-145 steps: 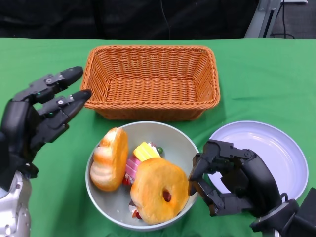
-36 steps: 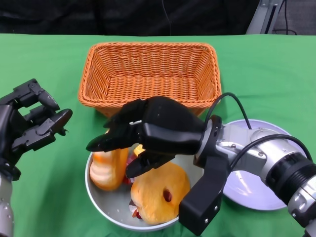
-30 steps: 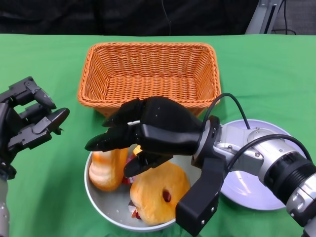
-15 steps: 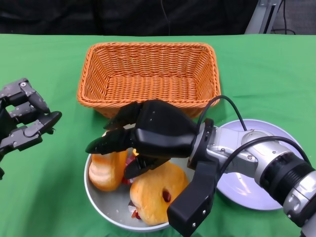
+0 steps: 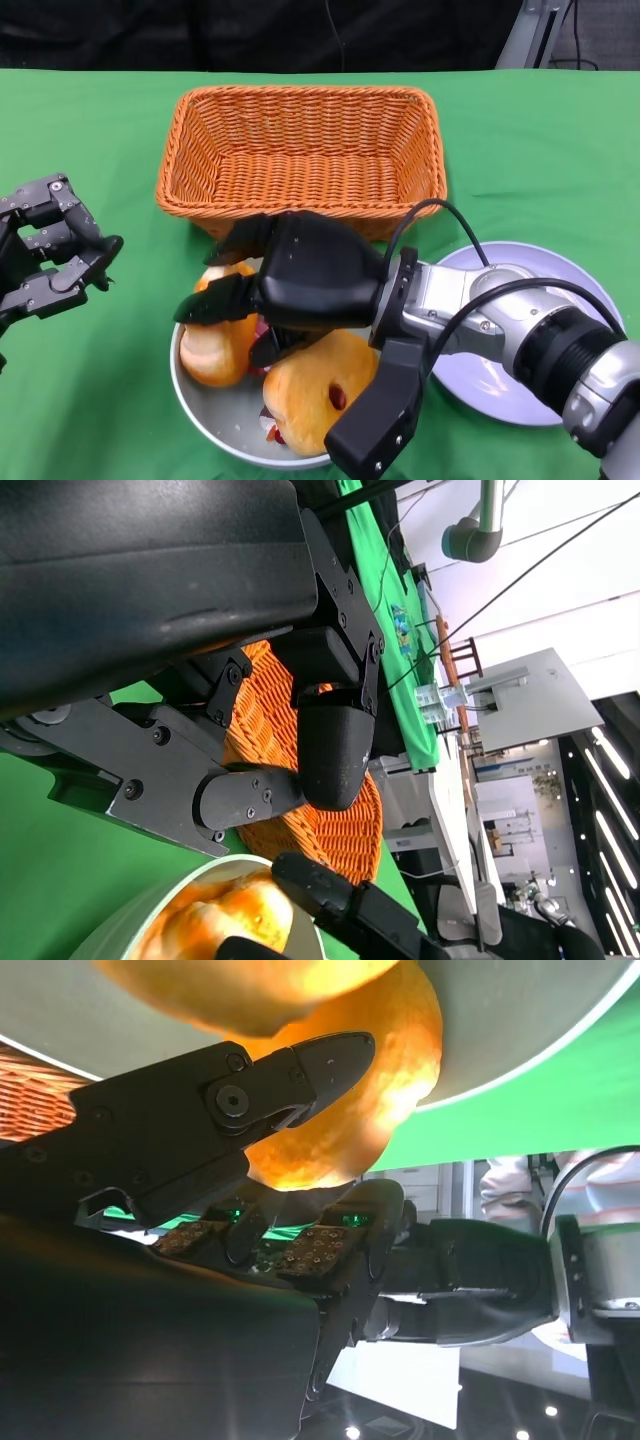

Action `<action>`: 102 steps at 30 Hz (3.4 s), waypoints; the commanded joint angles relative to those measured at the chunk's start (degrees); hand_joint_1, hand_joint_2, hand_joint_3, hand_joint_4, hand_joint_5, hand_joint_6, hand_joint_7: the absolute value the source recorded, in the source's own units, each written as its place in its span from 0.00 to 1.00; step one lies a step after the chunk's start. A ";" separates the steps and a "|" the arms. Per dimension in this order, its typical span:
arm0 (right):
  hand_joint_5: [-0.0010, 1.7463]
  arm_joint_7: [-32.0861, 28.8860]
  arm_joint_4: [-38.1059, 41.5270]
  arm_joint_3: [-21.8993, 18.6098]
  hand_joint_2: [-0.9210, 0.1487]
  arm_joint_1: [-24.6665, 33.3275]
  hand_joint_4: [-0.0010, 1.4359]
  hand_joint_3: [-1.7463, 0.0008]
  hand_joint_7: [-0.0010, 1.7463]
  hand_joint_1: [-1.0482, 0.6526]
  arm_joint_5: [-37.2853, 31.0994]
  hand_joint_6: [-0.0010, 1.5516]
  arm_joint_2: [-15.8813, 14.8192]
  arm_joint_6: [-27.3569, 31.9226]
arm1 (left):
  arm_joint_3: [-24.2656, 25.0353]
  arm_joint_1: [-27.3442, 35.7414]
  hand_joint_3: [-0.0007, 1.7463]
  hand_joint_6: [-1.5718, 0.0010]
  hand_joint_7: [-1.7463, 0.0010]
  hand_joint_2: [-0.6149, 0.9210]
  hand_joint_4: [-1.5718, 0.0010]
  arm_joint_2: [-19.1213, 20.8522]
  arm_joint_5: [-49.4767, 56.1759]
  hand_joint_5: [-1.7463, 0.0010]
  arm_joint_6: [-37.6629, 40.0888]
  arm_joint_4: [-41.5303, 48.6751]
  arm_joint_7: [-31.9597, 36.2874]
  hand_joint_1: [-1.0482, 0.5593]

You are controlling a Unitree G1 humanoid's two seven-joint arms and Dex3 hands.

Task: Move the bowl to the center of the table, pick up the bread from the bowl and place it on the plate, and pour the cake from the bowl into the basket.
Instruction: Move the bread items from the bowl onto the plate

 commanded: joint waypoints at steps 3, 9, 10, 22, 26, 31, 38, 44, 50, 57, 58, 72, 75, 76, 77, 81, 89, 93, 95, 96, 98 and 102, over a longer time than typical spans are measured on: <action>0.46 -6.79 2.50 2.32 0.13 -1.39 0.47 1.00 0.01 0.20 -2.01 0.59 1.10 0.90 | 0.70 0.70 0.48 0.48 0.23 0.83 0.46 1.59 -0.54 0.14 1.49 -1.02 0.80 0.59; 0.66 -14.55 5.71 4.42 0.09 -1.67 0.43 0.99 0.02 0.32 -3.52 0.67 2.53 1.59 | 1.10 1.30 0.51 0.48 0.24 0.83 0.46 1.26 -0.83 0.15 3.60 -2.83 1.26 0.63; 0.66 -16.10 6.20 4.94 0.09 -1.77 0.44 0.99 0.03 0.34 -3.92 0.68 2.73 1.94 | 1.15 1.39 0.51 0.48 0.24 0.83 0.46 1.19 -0.77 0.15 3.80 -3.06 1.44 0.63; 0.68 -24.91 12.09 9.78 0.07 -2.98 0.47 1.00 0.03 0.40 -5.88 0.70 4.62 1.34 | 0.45 2.10 0.57 0.49 0.25 0.80 0.48 1.93 1.71 0.14 2.00 -3.38 3.51 0.64; 0.53 -25.38 12.18 10.21 0.08 -3.11 0.56 1.00 0.02 0.40 -6.09 0.72 4.61 1.79 | 0.30 1.99 0.56 0.49 0.25 0.80 0.48 1.67 1.83 0.13 1.24 -3.00 3.47 0.63; 0.39 -26.67 12.51 10.49 0.11 -3.41 0.68 1.00 0.01 0.42 -5.97 0.76 4.74 2.09 | -0.01 2.25 0.58 0.49 0.23 0.79 0.48 1.43 2.52 0.12 1.25 -3.55 4.57 0.63; 0.60 -27.54 12.03 9.79 0.08 -3.97 0.63 1.00 0.01 0.43 -4.68 0.78 4.43 0.79 | 0.02 2.07 0.58 0.49 0.23 0.79 0.48 1.43 2.01 0.13 0.98 -2.94 3.77 0.63; 0.71 -28.14 11.01 8.84 0.06 -4.22 0.58 1.00 0.01 0.44 -3.80 0.80 4.04 0.61 | 0.06 1.87 0.55 0.49 0.23 0.79 0.47 1.30 1.35 0.14 1.38 -2.63 3.25 0.61; 0.83 -30.35 9.92 7.23 0.05 -4.13 0.53 1.00 0.02 0.44 -3.41 0.80 3.81 0.44 | 0.28 1.50 0.48 0.48 0.21 0.82 0.49 1.10 1.16 0.04 1.54 -1.94 3.60 0.60; 0.93 -31.16 7.21 5.19 0.05 -4.13 0.49 1.00 0.00 0.43 -2.89 0.78 2.58 -0.41 | 0.70 0.82 0.35 0.51 0.20 0.85 0.51 1.36 -0.99 0.00 3.64 -0.91 1.23 0.56; 0.93 -30.96 6.77 4.98 0.05 -4.08 0.49 1.00 0.00 0.42 -2.82 0.78 2.33 -0.64 | 0.79 0.74 0.31 0.51 0.21 0.86 0.51 1.34 -1.60 0.00 4.03 -0.84 0.73 0.55; 0.81 -18.99 -0.57 -0.97 0.04 -0.42 0.55 1.00 0.02 0.45 5.44 0.79 -0.67 -7.97 | 0.56 0.99 0.15 0.51 0.23 0.97 0.54 1.62 -1.75 0.00 5.40 -1.44 1.31 0.57; 0.76 -16.22 -1.66 -2.08 0.03 0.40 0.56 1.00 0.01 0.44 6.44 0.79 -1.09 -8.42 | 0.50 0.86 0.15 0.51 0.24 0.98 0.54 1.69 -1.09 0.00 4.10 -0.74 1.66 0.57; 0.76 -15.50 -2.02 -2.35 0.03 0.60 0.56 1.00 0.02 0.44 6.68 0.79 -1.25 -8.53 | 0.49 0.72 0.15 0.50 0.24 0.99 0.54 1.74 -0.89 0.00 3.69 -0.35 1.71 0.58; 0.76 -14.70 -2.43 -2.62 0.03 0.79 0.56 1.00 0.02 0.44 6.88 0.79 -1.44 -8.56 | 0.49 0.58 0.16 0.50 0.24 1.00 0.54 1.75 -0.78 0.01 3.50 -0.03 1.78 0.58; 0.77 -11.16 -3.33 -4.01 0.03 1.71 0.55 1.00 0.02 0.45 8.08 0.79 -1.57 -8.82 | 0.39 0.11 0.17 0.50 0.23 1.00 0.54 1.87 -0.25 0.02 2.42 1.03 1.67 0.59; 0.52 6.97 -13.63 -7.78 0.03 7.63 0.48 1.00 0.00 0.36 13.55 0.66 -3.00 -2.74 | 1.76 -0.93 0.08 0.50 0.28 1.00 0.52 1.88 -6.46 0.07 8.36 1.15 -5.37 0.51; 0.20 10.71 -21.48 -9.06 0.08 11.49 0.53 1.00 0.00 0.23 11.81 0.53 -3.78 2.70 | 2.13 -1.31 0.01 0.44 0.42 0.96 0.44 2.76 -7.16 0.18 10.18 1.67 -7.69 0.43; 0.13 10.51 -24.38 -9.20 0.08 12.85 0.56 1.00 0.00 0.19 10.07 0.50 -4.01 5.30 | 1.36 -0.82 0.00 0.41 0.49 0.95 0.43 3.23 -4.07 0.20 9.59 0.84 -4.20 0.42; 0.12 10.97 -26.18 -9.25 0.08 13.64 0.57 1.00 0.00 0.16 9.23 0.48 -4.13 6.98 | 0.66 -0.36 0.00 0.39 0.51 0.96 0.43 3.54 -1.27 0.21 11.01 -0.45 0.06 0.42; 0.10 11.78 -29.49 -9.28 0.06 15.11 0.56 0.99 0.00 0.13 7.65 0.43 -4.32 9.97 | 0.41 0.36 0.00 0.41 0.50 0.97 0.46 3.46 -0.68 0.18 18.15 -4.19 4.34 0.44; 0.08 12.59 -33.38 -9.56 0.03 17.00 0.55 0.99 0.00 0.10 7.08 0.39 -4.39 12.08 | -0.06 1.75 0.01 0.50 0.32 0.99 0.52 3.34 -0.34 0.03 15.70 -6.69 2.81 0.43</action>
